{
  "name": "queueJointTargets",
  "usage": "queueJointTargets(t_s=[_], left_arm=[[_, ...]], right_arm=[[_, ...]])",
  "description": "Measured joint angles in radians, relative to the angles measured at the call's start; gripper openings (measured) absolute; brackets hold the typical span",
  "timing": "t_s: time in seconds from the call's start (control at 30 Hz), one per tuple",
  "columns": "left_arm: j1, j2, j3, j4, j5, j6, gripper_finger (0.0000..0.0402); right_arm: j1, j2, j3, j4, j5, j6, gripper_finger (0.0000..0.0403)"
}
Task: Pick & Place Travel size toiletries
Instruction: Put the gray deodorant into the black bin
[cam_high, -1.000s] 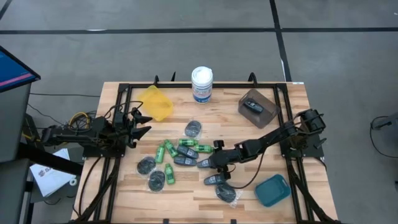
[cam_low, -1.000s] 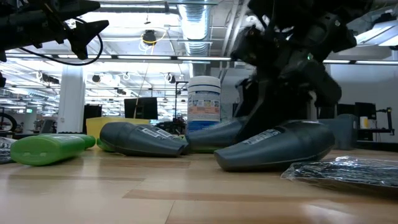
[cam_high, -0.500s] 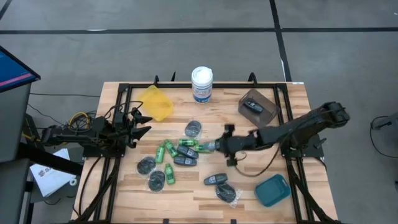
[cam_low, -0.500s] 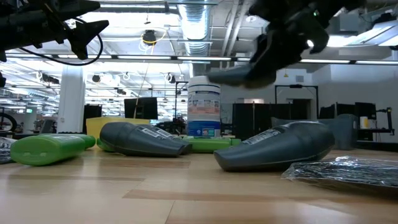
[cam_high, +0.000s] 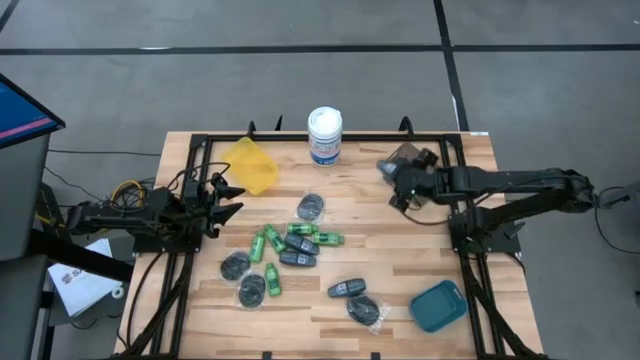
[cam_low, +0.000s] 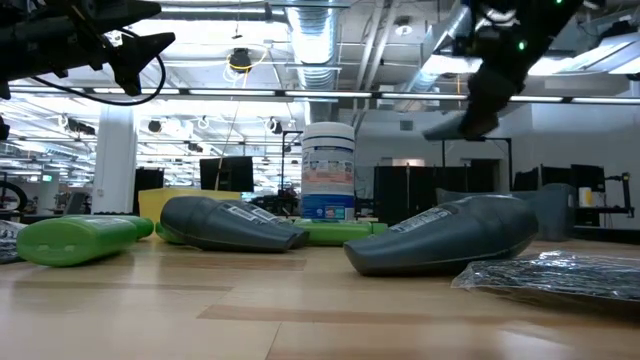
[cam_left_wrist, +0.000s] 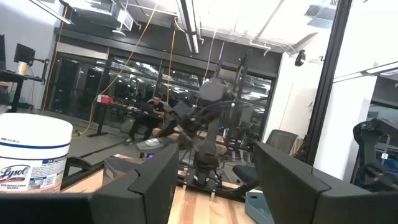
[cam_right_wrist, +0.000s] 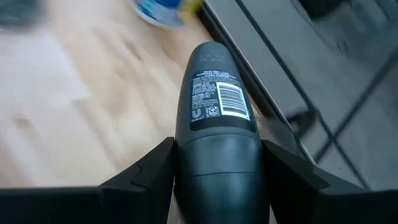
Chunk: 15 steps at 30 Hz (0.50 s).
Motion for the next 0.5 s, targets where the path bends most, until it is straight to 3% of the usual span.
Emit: queueJointTargets(t_s=[0.37, 0.5], left_arm=[[0.0, 0.0, 0.0, 0.0, 0.0, 0.0, 0.0204], [0.0, 0.0, 0.0, 0.0, 0.0, 0.0, 0.0204]], right_arm=[[-0.274, 0.067, -0.143, 0.0, -0.004, 0.102, 0.0192], [-0.31, 0.111, -0.157, 0.007, -0.039, 0.077, 0.0193]])
